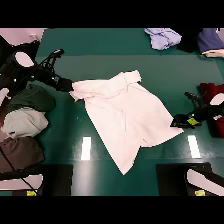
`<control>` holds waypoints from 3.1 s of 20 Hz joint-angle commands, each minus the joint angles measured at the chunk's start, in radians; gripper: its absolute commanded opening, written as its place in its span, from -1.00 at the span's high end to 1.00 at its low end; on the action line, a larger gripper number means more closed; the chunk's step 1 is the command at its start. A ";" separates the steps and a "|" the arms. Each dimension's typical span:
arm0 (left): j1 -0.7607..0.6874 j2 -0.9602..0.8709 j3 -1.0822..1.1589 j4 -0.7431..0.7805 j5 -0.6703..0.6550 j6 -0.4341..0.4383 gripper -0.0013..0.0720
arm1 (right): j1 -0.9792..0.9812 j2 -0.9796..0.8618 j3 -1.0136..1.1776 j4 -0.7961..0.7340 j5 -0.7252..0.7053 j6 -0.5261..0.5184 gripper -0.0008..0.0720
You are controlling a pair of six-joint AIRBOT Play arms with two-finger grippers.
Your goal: Fold the shirts.
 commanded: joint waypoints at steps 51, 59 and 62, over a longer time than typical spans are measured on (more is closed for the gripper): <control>0.262 0.494 -0.905 -0.116 0.151 -0.025 -0.47 | 0.190 -0.307 1.263 -0.020 0.290 0.077 -0.49; 0.262 0.494 -0.910 -0.173 0.175 0.026 -0.47 | 0.188 -0.307 1.263 -0.021 0.309 0.077 -0.49; 0.262 0.494 -0.910 -0.212 0.169 0.050 -0.33 | 0.188 -0.307 1.263 -0.023 0.313 0.077 -0.49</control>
